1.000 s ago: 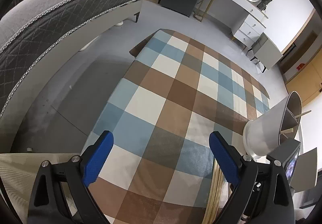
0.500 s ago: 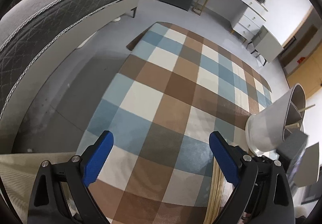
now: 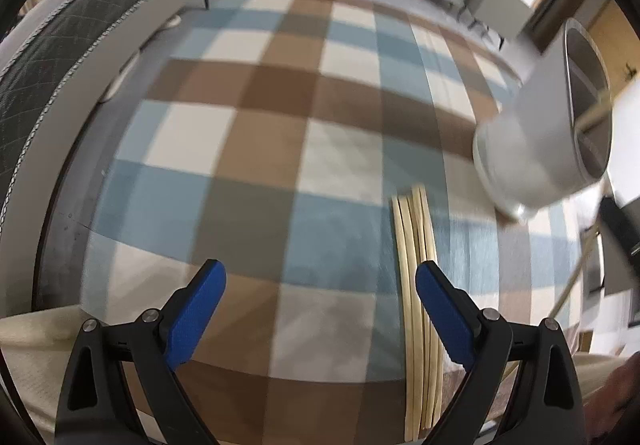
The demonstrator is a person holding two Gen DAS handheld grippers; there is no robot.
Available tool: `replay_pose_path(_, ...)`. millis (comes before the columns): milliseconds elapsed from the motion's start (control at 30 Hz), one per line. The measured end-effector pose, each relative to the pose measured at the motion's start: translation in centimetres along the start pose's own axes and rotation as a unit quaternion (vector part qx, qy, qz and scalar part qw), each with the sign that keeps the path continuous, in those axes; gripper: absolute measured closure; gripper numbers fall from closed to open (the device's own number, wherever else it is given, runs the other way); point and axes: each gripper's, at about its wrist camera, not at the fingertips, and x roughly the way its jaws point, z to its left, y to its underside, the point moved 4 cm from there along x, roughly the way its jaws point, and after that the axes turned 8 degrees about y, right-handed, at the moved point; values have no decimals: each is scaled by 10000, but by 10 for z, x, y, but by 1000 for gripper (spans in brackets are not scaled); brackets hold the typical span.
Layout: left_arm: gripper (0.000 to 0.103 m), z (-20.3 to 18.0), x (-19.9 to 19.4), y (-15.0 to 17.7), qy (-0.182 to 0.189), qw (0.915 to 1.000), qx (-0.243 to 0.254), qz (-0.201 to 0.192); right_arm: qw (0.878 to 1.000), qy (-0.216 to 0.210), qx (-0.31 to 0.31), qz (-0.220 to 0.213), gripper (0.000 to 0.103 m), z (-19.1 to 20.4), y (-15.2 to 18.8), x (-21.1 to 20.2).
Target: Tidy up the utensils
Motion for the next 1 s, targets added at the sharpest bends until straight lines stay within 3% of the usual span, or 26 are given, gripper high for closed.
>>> replay_pose_path(333,10,-7,30,15,-497,9976,144,463,9954,-323,896,-139,99,-41,-4,-20)
replay_pose_path(500,10,-13,32,14,-506,9977,216,406,9953,-316,901,-183,99,-49,-3,-23)
replay_pose_path(633,8,-20,33,15,-783,9949,465,439,9935,-293,1062,-274,99,-61,-8,-27)
replay_pose_path(767,10,-19,35,11,-731,9956,345,481,9908,-317,1243,-419,99,-72,-13,-35)
replay_pose_path(833,17,-19,35,6,-713,9960,306,451,9893,-331,1350,-441,99,-76,-14,-37)
replay_pose_path(1000,72,-42,38,-10,-627,9939,768,490,9868,-434,1485,-486,99,-80,-18,-39)
